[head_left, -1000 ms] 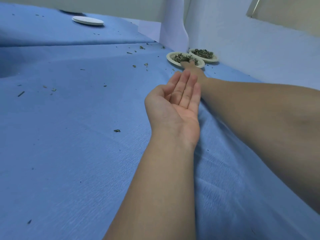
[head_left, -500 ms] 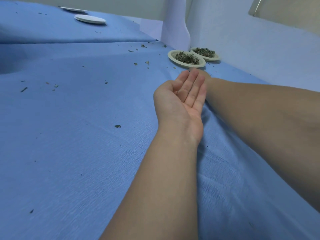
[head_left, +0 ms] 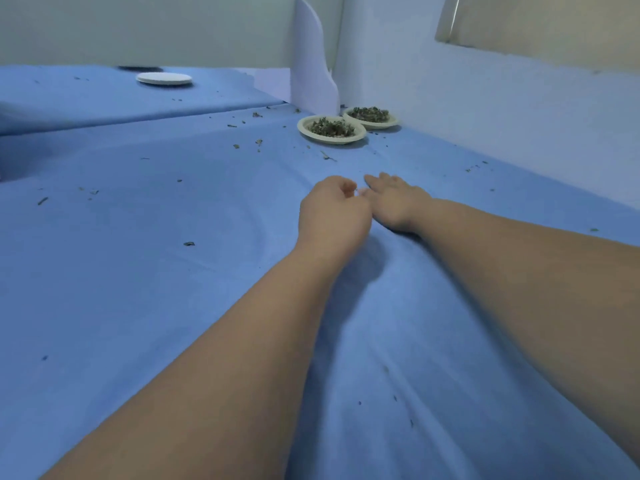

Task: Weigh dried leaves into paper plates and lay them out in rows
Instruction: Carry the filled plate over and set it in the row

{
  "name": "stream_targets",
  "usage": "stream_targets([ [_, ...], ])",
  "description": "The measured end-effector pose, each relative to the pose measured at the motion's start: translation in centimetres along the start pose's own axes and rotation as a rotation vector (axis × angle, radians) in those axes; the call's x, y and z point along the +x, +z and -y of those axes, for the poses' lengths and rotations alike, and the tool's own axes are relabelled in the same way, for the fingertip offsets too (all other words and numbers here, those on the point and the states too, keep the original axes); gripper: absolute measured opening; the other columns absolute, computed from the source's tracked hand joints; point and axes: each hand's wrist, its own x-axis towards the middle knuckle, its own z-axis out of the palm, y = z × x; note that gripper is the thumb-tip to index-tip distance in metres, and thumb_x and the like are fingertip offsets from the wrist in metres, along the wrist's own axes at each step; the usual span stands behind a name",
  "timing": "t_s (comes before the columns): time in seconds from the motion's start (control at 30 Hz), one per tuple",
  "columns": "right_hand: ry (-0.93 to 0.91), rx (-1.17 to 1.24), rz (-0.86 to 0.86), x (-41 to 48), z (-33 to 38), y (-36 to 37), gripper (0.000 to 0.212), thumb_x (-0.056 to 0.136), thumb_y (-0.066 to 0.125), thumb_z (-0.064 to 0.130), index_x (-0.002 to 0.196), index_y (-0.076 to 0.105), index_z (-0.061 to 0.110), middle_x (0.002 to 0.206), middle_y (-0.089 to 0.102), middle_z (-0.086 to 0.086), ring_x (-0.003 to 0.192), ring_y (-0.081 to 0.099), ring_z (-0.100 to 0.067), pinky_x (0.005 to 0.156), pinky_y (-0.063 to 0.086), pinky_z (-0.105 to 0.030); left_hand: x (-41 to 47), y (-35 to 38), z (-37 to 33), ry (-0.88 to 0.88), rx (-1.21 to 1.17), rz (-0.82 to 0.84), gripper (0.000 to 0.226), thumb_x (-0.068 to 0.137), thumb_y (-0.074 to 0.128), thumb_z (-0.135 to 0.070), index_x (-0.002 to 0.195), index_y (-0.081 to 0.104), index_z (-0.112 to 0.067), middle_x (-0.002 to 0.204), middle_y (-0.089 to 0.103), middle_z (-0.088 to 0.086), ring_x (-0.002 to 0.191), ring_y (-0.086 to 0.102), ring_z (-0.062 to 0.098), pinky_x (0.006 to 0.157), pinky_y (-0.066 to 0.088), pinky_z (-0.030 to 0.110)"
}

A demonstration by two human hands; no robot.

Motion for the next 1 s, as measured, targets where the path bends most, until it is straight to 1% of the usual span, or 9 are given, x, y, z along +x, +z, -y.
stream_targets([
  [0.13, -0.016, -0.023, -0.028, -5.4, -3.2, 0.9, 0.064, 0.104, 0.016, 0.056, 0.162, 0.01, 0.028, 0.17, 0.004, -0.004, 0.156, 0.004, -0.023, 0.124, 0.005, -0.051, -0.9, 0.9, -0.1, 0.225, 0.477, 0.132, 0.05, 0.095, 0.05, -0.014, 0.145, 0.055, -0.014, 0.145, 0.059, 0.006, 0.136, 0.05, 0.022, 0.103, 0.038, 0.026],
  [0.23, -0.007, -0.04, -0.022, -9.4, -4.7, 1.1, 0.065, 0.104, 0.014, 0.055, 0.162, 0.009, 0.027, 0.17, 0.003, -0.003, 0.156, 0.003, -0.022, 0.125, 0.005, -0.051, -1.9, 1.9, -0.3, 0.362, 0.798, 0.288, 0.045, 0.099, 0.045, -0.02, 0.142, 0.059, -0.018, 0.144, 0.06, 0.007, 0.132, 0.052, 0.028, 0.103, 0.041, 0.034],
  [0.3, -0.01, -0.05, -0.014, -12.6, -5.8, 1.5, 0.064, 0.105, 0.014, 0.054, 0.162, 0.007, 0.027, 0.17, 0.001, -0.001, 0.156, 0.002, -0.021, 0.125, 0.004, -0.05, -2.7, 2.2, -0.7, 0.387, 0.953, 0.335, 0.041, 0.102, 0.04, -0.024, 0.136, 0.062, -0.019, 0.14, 0.062, 0.008, 0.126, 0.055, 0.032, 0.098, 0.043, 0.037],
  [0.37, -0.017, -0.051, -0.013, -15.7, -7.0, 1.8, 0.063, 0.106, 0.015, 0.052, 0.162, 0.005, 0.026, 0.17, -0.001, -0.001, 0.156, 0.001, -0.022, 0.124, 0.004, -0.05, -3.5, 2.6, -1.0, 0.344, 1.037, 0.362, 0.04, 0.106, 0.033, -0.027, 0.135, 0.056, -0.013, 0.144, 0.055, 0.011, 0.129, 0.05, 0.032, 0.102, 0.04, 0.038],
  [0.47, -0.017, -0.046, 0.022, -20.3, -8.5, 1.9, 0.063, 0.106, 0.014, 0.052, 0.162, 0.003, 0.026, 0.17, -0.004, 0.0, 0.156, -0.001, -0.022, 0.123, 0.002, -0.048, -6.5, 3.7, -1.4, 0.278, 1.079, 0.392, 0.041, 0.109, 0.028, -0.031, 0.132, 0.048, -0.003, 0.142, 0.046, 0.018, 0.133, 0.042, 0.033, 0.111, 0.033, 0.043],
  [0.63, -0.003, -0.046, 0.079, -27.6, -10.2, 2.0, 0.064, 0.106, 0.014, 0.053, 0.162, 0.0, 0.025, 0.17, -0.007, 0.0, 0.156, -0.004, -0.021, 0.123, 0.001, -0.047, -15.0, 3.9, -1.2, 0.314, 1.1, 0.414, 0.063, 0.108, 0.027, -0.045, 0.159, 0.025, -0.008, 0.168, 0.021, 0.012, 0.154, 0.02, 0.027, 0.125, 0.017, 0.039],
  [0.73, -0.013, -0.028, 0.112, -32.2, -11.0, 1.7, 0.064, 0.106, 0.017, 0.052, 0.162, 0.001, 0.025, 0.17, -0.007, 0.001, 0.156, -0.004, -0.019, 0.123, 0.002, -0.047, -19.9, 2.2, -0.9, 0.287, 1.076, 0.432, 0.067, 0.108, 0.023, -0.05, 0.164, 0.012, -0.014, 0.173, 0.007, 0.002, 0.158, 0.007, 0.018, 0.126, 0.005, 0.033],
  [0.87, -0.021, 0.041, 0.074, -38.3, -11.9, 1.4, 0.061, 0.108, 0.024, 0.048, 0.162, 0.011, 0.024, 0.17, 0.005, -0.001, 0.156, 0.005, -0.018, 0.125, 0.008, -0.044, -25.0, -0.2, -1.4, 0.262, 1.031, 0.413, 0.063, 0.11, 0.025, -0.047, 0.164, 0.017, -0.017, 0.172, 0.009, -0.002, 0.158, 0.008, 0.015, 0.124, 0.005, 0.029],
  [1.0, -0.002, 0.27, -0.14, -43.6, -12.0, 0.7, 0.057, 0.108, 0.031, 0.041, 0.161, 0.019, 0.022, 0.167, 0.02, -0.001, 0.155, 0.012, -0.02, 0.123, 0.015, -0.035, -29.5, 1.1, -4.1, 0.366, 0.873, 0.417, 0.056, 0.111, 0.029, -0.037, 0.162, 0.024, -0.015, 0.171, 0.016, 0.001, 0.157, 0.014, 0.014, 0.122, 0.01, 0.023],
])
